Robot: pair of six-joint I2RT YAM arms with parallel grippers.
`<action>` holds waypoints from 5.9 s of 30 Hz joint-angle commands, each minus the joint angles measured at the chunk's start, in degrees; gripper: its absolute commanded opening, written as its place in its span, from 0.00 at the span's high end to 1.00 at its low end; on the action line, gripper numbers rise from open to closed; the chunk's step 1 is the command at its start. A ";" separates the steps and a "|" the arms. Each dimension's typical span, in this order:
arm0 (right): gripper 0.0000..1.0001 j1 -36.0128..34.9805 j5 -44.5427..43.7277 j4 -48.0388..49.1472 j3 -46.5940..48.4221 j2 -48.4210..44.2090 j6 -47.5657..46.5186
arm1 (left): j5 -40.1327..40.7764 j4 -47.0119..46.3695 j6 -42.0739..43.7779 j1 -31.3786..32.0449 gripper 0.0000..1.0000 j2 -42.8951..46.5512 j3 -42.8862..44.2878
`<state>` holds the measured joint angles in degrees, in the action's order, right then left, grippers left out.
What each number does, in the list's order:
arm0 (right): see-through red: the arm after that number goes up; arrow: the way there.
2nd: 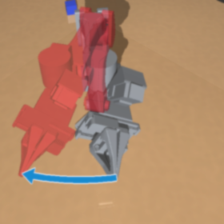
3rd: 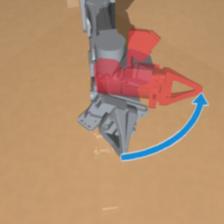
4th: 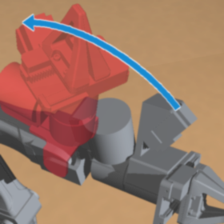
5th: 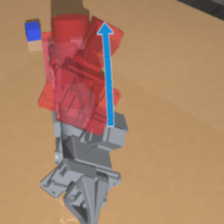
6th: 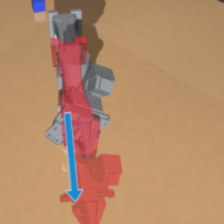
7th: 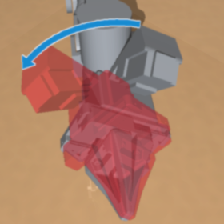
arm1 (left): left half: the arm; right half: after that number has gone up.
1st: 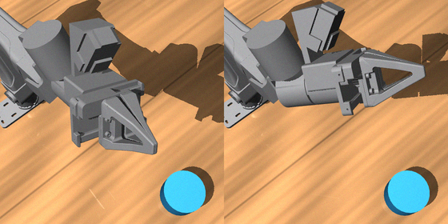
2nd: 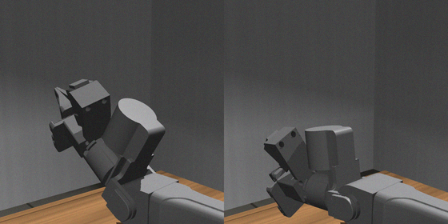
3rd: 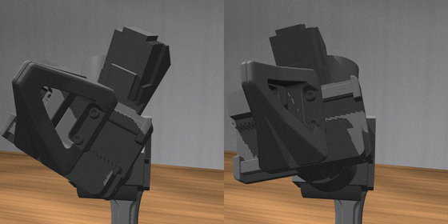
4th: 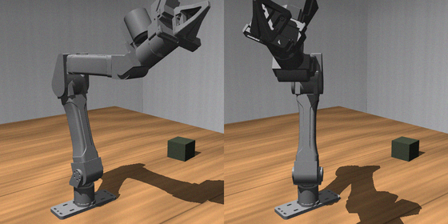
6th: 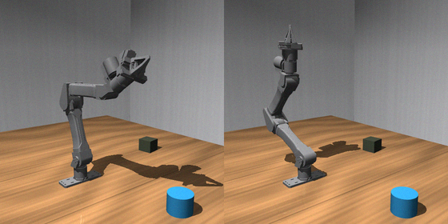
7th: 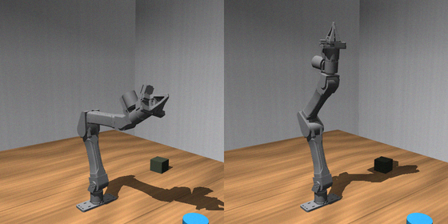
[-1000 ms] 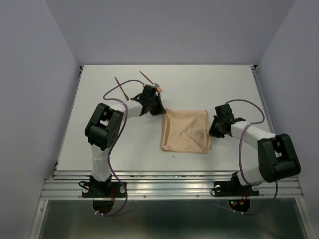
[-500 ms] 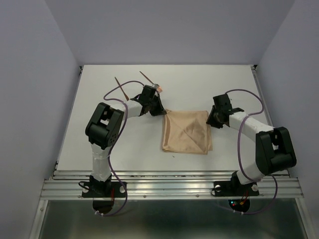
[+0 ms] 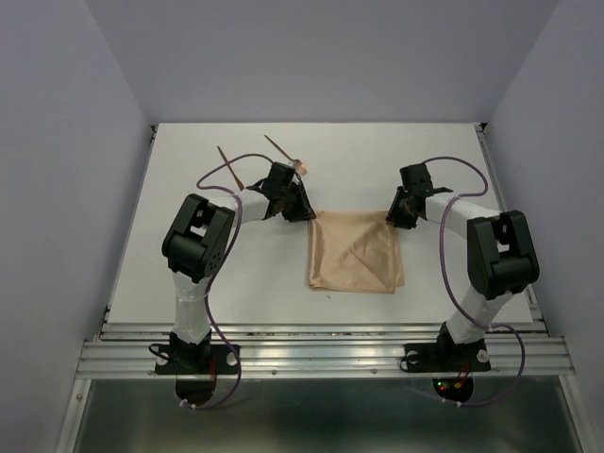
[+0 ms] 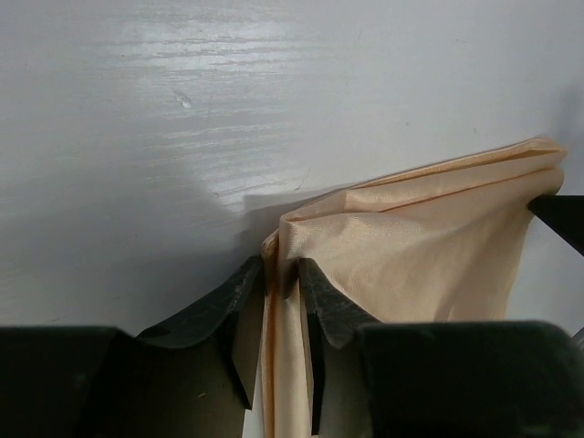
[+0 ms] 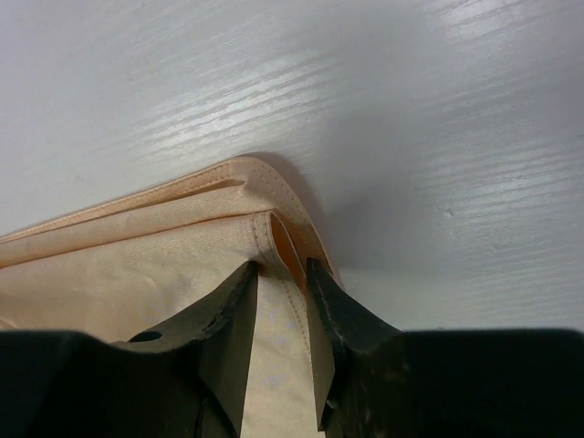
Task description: Fold the napkin into a case and place the utensils inside
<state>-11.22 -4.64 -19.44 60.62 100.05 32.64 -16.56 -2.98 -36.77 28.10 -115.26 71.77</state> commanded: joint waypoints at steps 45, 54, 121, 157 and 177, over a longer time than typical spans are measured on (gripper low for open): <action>0.99 0.41 4.20 3.71 10.57 5.42 -4.69 | 0.30 8.52 8.12 -1.11 0.53 2.06 5.66; 0.99 0.41 7.10 3.71 12.50 4.18 -5.13 | 0.39 8.96 8.39 -1.11 0.53 2.06 6.45; 0.99 -2.58 6.58 6.62 -33.46 -28.50 12.27 | 9.44 27.06 11.90 14.08 0.46 0.32 28.86; 0.86 -13.91 8.34 17.51 -21.34 -9.00 14.64 | 14.19 27.77 14.10 14.88 0.46 3.90 24.39; 0.76 -0.47 9.30 13.03 -23.36 -16.64 10.86 | 23.84 32.60 13.66 20.15 0.44 -5.67 34.30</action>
<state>-12.36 3.29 -5.15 37.65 84.93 45.36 2.55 27.27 -23.44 47.09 -118.91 100.84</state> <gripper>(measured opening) 0.236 0.554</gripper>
